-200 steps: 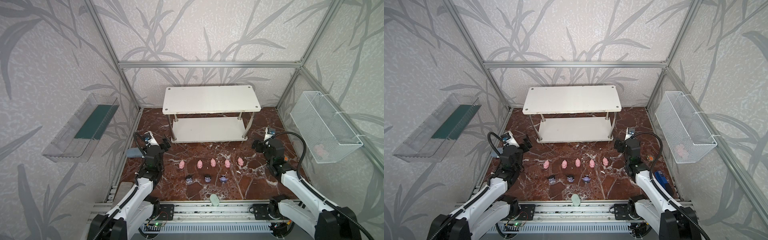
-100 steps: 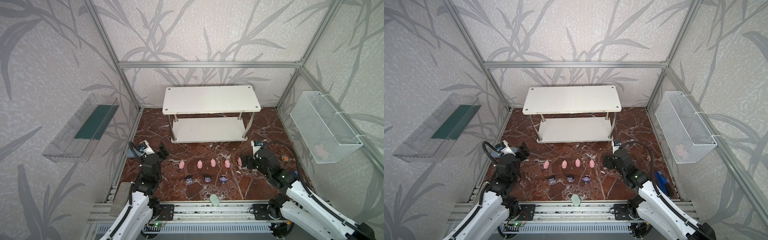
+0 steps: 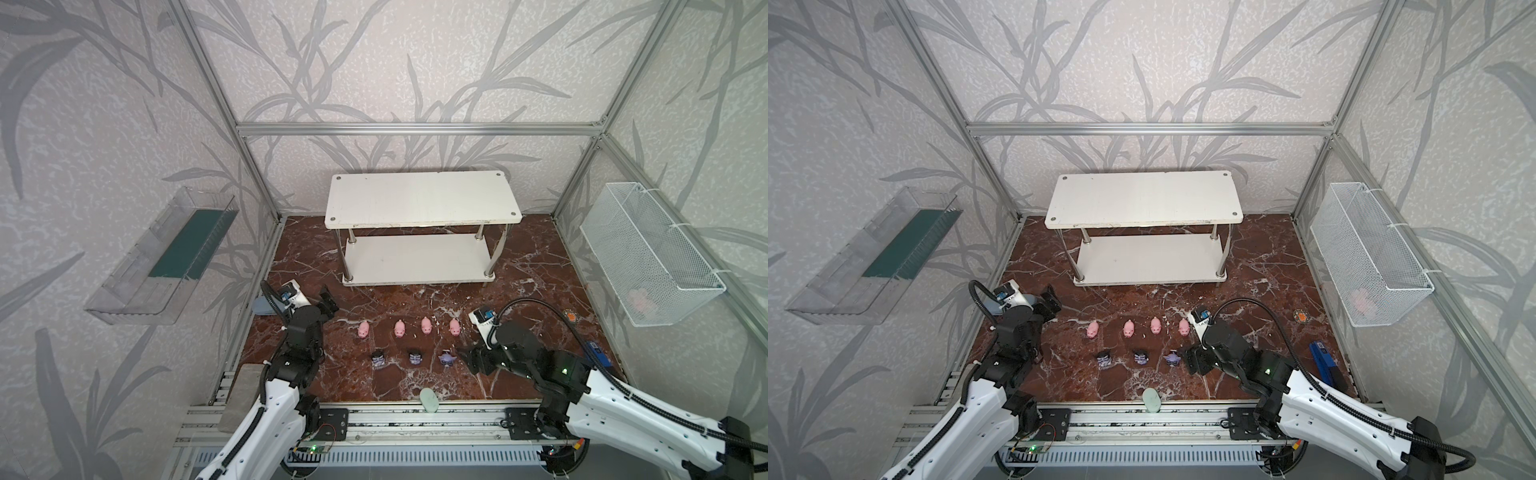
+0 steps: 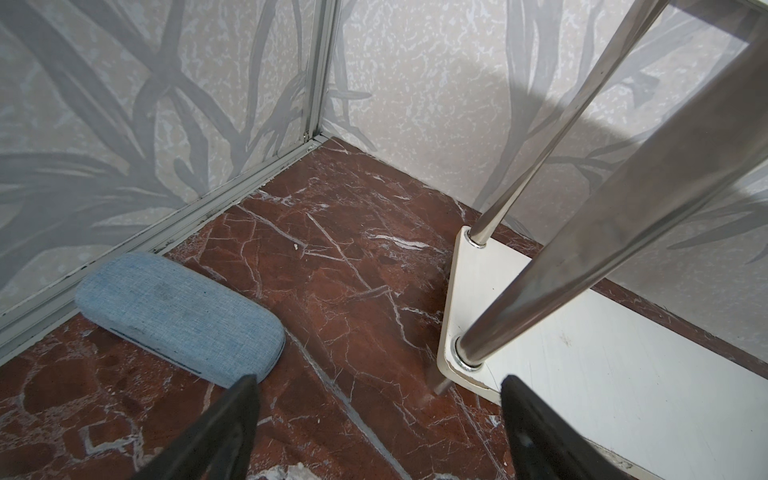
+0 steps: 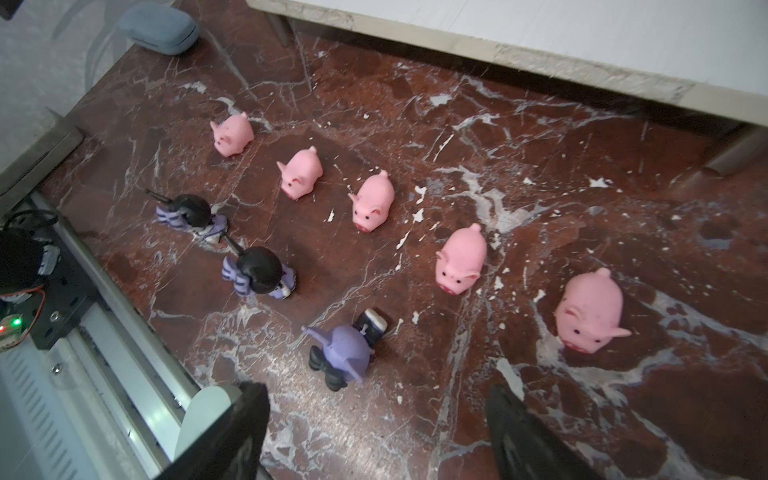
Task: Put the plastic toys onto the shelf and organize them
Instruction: 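Move the right gripper over the purple cat figurine nearest the robot, then lower the right gripper and close it on the purple cat figurine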
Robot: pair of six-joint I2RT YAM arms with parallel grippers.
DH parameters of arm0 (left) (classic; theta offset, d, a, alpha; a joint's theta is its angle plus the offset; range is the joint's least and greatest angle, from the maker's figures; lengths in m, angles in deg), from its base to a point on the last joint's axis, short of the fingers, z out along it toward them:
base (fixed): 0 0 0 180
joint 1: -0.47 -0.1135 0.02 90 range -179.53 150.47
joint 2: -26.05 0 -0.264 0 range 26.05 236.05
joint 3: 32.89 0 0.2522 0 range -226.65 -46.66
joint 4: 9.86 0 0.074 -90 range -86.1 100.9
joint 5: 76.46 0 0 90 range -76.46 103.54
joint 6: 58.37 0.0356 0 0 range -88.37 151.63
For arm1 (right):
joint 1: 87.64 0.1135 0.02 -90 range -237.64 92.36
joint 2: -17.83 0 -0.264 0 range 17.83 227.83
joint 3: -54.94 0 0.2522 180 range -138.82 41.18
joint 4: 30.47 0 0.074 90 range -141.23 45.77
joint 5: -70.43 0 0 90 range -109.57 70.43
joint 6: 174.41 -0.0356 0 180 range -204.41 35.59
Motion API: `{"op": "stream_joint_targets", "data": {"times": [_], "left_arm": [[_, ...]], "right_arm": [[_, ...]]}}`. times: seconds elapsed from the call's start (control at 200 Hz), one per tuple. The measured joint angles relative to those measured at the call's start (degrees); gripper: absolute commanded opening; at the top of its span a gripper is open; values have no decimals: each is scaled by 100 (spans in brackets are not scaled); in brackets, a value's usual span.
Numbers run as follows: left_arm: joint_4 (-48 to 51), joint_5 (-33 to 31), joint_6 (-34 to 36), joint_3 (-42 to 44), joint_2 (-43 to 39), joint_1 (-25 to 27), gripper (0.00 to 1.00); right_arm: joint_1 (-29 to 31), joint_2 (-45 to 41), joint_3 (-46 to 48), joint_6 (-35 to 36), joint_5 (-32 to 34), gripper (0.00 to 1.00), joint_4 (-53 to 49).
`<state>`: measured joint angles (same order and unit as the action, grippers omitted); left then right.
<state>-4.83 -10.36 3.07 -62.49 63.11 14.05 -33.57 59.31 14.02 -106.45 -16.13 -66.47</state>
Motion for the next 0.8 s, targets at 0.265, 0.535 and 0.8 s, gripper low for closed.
{"op": "stream_joint_targets", "data": {"times": [0.265, 0.535, 0.8], "left_arm": [[-94, 63, -2, 0, 39, 0, 89], [-114, 153, -2, 0, 35, 0, 89], [-116, 181, -2, 0, 33, 0, 89]], "right_arm": [[280, 986, 0, 243, -544, 83, 205], [345, 1709, -9, 481, -702, 83, 496], [361, 2197, -181, 649, -763, 82, 616]]}}
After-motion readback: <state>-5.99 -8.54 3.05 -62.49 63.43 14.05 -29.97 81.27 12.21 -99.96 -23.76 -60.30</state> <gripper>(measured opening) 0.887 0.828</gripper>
